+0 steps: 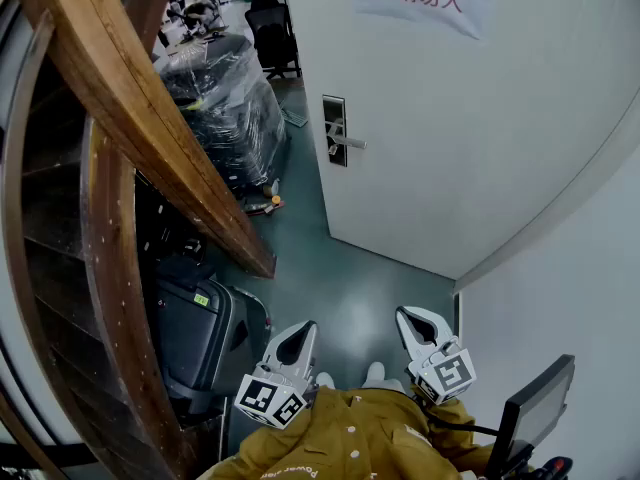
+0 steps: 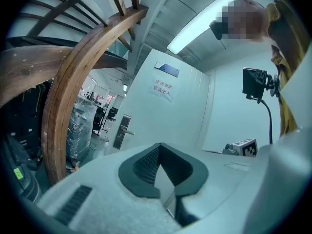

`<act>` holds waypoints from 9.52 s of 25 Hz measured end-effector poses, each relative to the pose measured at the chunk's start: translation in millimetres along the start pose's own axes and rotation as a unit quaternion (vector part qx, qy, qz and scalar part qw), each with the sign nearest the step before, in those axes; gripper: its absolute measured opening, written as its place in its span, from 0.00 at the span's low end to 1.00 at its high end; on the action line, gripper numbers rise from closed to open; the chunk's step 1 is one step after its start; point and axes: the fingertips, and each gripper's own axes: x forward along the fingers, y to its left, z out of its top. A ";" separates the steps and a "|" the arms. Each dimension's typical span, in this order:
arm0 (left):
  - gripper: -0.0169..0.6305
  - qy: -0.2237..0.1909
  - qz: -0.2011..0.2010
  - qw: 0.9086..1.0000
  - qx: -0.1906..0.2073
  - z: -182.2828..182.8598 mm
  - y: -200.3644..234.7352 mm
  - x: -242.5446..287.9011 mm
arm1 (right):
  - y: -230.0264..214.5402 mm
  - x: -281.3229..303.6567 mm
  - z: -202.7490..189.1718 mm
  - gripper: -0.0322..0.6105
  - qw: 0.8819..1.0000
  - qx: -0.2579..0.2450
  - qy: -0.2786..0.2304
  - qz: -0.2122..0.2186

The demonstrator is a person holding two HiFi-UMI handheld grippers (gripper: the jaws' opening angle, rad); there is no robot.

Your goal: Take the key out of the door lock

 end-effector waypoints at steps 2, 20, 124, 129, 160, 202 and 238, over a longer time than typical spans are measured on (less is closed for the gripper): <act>0.02 -0.001 0.000 1.000 0.000 0.4 0.9 0.3 | 0.2 0.3 -0.8 0.06 1.000 0.000 0.002 0.000; 0.02 0.005 -0.008 1.000 0.002 -7.8 -16.4 12.8 | -6.4 -7.7 1.6 0.09 1.000 0.012 -0.005 0.008; 0.37 -0.034 -0.041 0.835 -0.547 -22.0 358.0 476.6 | -370.2 390.8 157.5 0.05 0.966 -0.091 -0.002 -0.243; 0.35 -0.049 -0.051 0.816 -0.574 -36.3 369.7 495.4 | -371.0 391.1 159.4 0.05 0.966 -0.090 -0.002 -0.243; 0.06 -0.060 -0.090 0.765 -0.635 -41.6 365.0 514.0 | -371.8 392.7 167.8 0.05 0.958 -0.108 -0.026 -0.265; 0.06 -0.032 -0.028 0.844 -0.534 -14.7 334.1 407.6 | -364.6 399.5 157.4 0.06 0.967 -0.084 -0.001 -0.240; 0.06 -0.010 -0.029 0.993 0.112 156.6 226.6 430.5 | -328.2 412.1 119.8 0.06 0.987 -0.129 0.010 -0.096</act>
